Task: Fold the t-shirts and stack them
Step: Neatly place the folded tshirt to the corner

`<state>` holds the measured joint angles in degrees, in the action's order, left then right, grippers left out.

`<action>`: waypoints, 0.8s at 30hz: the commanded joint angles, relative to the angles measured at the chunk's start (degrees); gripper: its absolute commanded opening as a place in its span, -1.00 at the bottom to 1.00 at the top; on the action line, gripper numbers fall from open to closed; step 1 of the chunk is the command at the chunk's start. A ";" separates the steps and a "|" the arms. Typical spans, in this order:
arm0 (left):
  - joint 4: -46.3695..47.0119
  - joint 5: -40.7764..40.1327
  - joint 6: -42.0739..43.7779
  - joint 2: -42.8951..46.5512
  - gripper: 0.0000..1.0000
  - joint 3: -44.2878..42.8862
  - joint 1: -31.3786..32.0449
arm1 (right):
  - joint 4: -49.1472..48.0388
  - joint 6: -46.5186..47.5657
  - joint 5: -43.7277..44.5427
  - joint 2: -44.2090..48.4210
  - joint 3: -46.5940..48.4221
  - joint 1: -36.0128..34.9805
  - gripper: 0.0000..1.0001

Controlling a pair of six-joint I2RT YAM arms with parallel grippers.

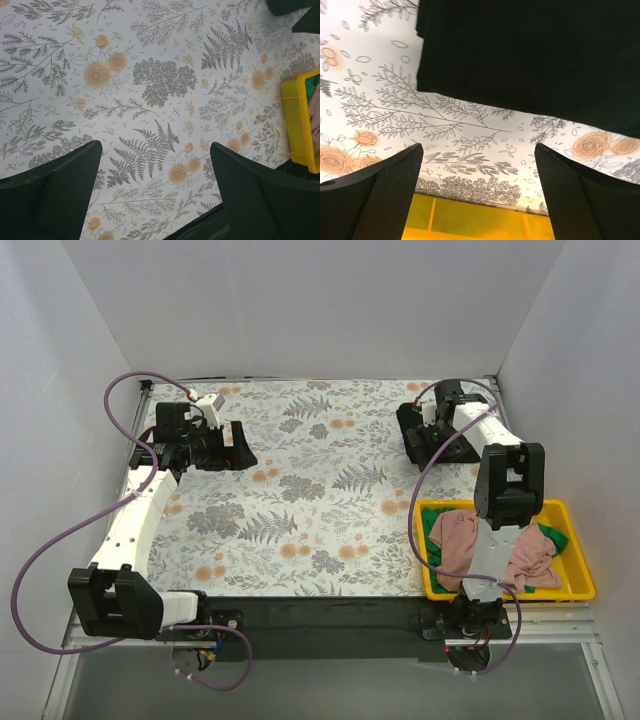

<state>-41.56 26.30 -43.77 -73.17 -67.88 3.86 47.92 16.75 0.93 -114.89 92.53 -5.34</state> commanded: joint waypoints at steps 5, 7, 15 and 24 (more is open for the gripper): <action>0.16 0.06 0.00 1.27 0.79 -0.77 -0.34 | -9.51 -5.59 2.94 -1.65 -2.44 -0.19 0.97; -0.01 0.06 0.09 1.19 0.79 -0.94 -0.34 | -10.39 -6.20 3.03 -3.40 -1.83 -0.19 0.97; -1.50 -1.87 1.32 2.15 0.79 -0.50 -0.34 | -13.38 -9.63 4.08 -9.56 4.23 1.30 0.97; -1.68 -2.05 2.02 1.45 0.80 0.03 -0.43 | -13.82 -8.41 2.85 -16.41 14.16 2.53 0.97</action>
<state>-42.50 24.62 -42.68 -73.17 -67.88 3.81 36.47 7.68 4.05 -128.70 103.50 -3.25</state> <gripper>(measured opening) 0.895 0.984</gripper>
